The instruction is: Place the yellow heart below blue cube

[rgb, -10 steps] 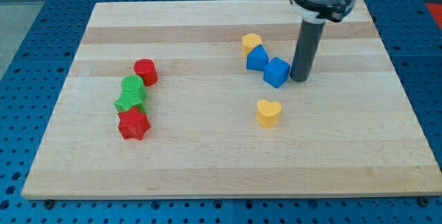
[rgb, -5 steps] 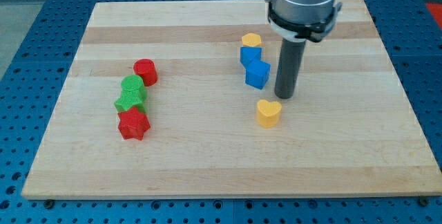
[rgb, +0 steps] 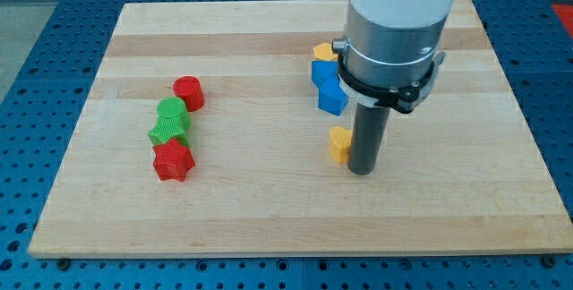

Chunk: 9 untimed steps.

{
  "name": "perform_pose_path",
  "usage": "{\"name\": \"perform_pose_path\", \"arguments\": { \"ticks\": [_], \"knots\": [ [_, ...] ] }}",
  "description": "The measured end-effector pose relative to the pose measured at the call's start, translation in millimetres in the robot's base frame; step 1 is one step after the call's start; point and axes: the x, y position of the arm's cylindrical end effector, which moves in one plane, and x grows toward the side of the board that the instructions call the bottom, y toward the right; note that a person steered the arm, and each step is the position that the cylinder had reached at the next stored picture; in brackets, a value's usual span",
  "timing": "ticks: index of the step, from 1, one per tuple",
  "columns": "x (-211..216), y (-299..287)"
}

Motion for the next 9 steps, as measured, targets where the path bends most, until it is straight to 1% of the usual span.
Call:
{"name": "perform_pose_path", "arguments": {
  "ticks": [2, 3, 4, 6, 9],
  "knots": [
    [-2, -3],
    [19, -6],
    [26, -28],
    [-8, -24],
    [-20, -24]
  ]
}}
